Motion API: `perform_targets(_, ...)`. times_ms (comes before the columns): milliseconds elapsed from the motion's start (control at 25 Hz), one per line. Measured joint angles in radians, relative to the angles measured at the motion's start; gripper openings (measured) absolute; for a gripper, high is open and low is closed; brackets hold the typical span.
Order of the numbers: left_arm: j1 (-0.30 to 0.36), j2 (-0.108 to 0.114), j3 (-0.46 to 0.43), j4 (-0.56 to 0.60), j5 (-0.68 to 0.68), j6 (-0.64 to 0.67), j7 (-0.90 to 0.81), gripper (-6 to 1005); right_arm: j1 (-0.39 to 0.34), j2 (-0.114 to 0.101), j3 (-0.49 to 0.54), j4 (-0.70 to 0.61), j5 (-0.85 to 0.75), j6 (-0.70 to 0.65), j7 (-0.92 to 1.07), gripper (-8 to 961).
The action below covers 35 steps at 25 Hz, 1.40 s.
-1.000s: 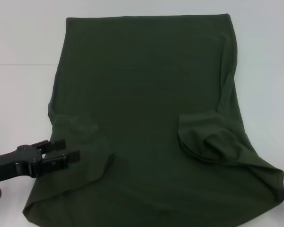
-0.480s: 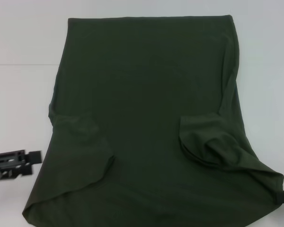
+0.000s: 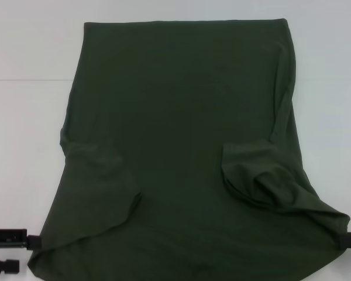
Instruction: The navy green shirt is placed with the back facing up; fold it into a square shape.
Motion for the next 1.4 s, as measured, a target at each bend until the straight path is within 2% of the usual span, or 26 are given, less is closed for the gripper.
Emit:
perform_targets(200,-0.009,0.004,0.001,-0.041,0.018,-0.042,-0.026,887,0.002,0.0,0.0,0.0,0.0,0.001,0.0,21)
perform_targets(520,-0.016,-0.001,0.007,-0.081,0.034,-0.141,-0.031,888,0.004,-0.002,-0.002,0.0,-0.001,0.001,-0.003,21)
perform_targets(1040,-0.037,-0.006,0.033,-0.105,0.046,-0.178,-0.024,887,-0.001,-0.003,-0.001,0.012,-0.002,0.002,-0.012,20)
perform_targets(1400,-0.062,-0.025,0.044,-0.127,0.04,-0.176,-0.019,888,0.001,-0.003,-0.002,0.012,-0.001,0.002,-0.012,21)
